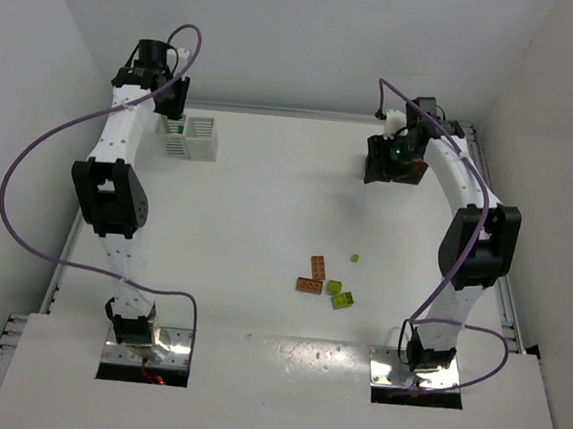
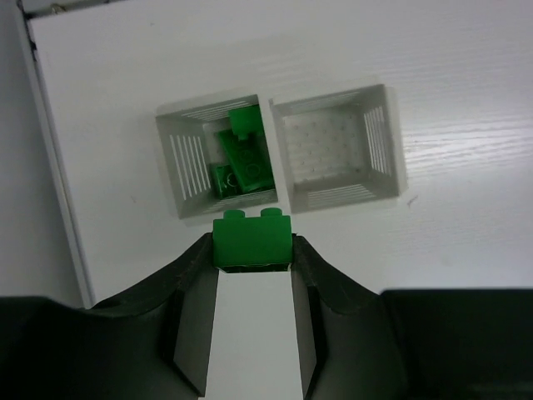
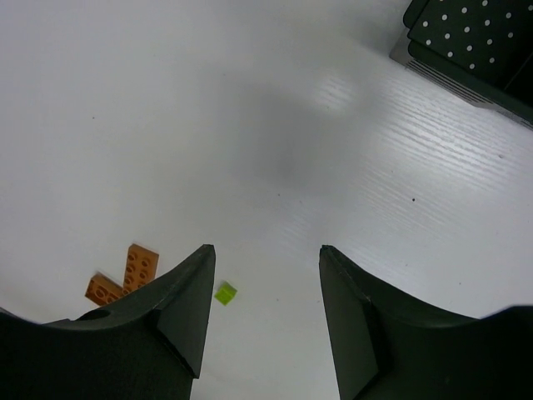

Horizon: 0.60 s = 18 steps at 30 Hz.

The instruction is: Sort the legos into containers by color

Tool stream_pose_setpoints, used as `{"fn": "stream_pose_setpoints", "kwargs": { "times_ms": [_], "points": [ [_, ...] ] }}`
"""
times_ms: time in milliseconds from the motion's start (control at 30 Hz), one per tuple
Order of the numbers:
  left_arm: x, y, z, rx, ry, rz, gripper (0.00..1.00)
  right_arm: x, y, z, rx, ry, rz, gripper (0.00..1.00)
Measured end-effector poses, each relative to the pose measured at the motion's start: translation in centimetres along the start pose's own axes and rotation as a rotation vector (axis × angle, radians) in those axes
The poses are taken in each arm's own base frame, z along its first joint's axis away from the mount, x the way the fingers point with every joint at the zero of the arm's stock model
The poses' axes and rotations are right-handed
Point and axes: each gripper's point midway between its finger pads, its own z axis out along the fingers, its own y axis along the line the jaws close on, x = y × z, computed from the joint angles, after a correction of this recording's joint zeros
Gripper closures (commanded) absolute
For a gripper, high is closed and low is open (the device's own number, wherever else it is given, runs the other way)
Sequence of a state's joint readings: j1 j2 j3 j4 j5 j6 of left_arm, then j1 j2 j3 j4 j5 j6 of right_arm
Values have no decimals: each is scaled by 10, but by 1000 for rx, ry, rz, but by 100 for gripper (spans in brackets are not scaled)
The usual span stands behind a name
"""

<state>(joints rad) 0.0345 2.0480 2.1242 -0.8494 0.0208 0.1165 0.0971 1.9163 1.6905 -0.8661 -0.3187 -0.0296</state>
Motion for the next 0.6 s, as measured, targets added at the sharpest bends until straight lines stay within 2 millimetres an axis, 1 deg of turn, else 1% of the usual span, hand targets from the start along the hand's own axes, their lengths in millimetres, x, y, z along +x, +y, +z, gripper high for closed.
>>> {"fn": "stream_pose_setpoints", "kwargs": {
  "times_ms": [67,100,167,233,333,400,467,600],
  "points": [
    [12,10,24,-1,33,-38,87,2,1,-1,0,0,0,46],
    [18,12,33,3,50,-50,87,3,1,-2,0,0,1,46],
    [26,13,44,7,71,-65,86,4,2,-4,0,-2,0,46],
    [28,15,50,8,73,-74,85,5,3,-5,1,-3,-1,46],
    [19,18,52,2,45,-79,83,4,3,-6,1,-6,-2,46],
    [12,21,53,-10,22,-80,78,4,3,-6,1,-7,-2,46],
    [8,24,55,-26,7,-81,77,4,3,-6,1,-7,-2,46],
    [12,31,68,-57,10,-84,77,5,3,-6,-2,-5,-7,46]
  ]
}}
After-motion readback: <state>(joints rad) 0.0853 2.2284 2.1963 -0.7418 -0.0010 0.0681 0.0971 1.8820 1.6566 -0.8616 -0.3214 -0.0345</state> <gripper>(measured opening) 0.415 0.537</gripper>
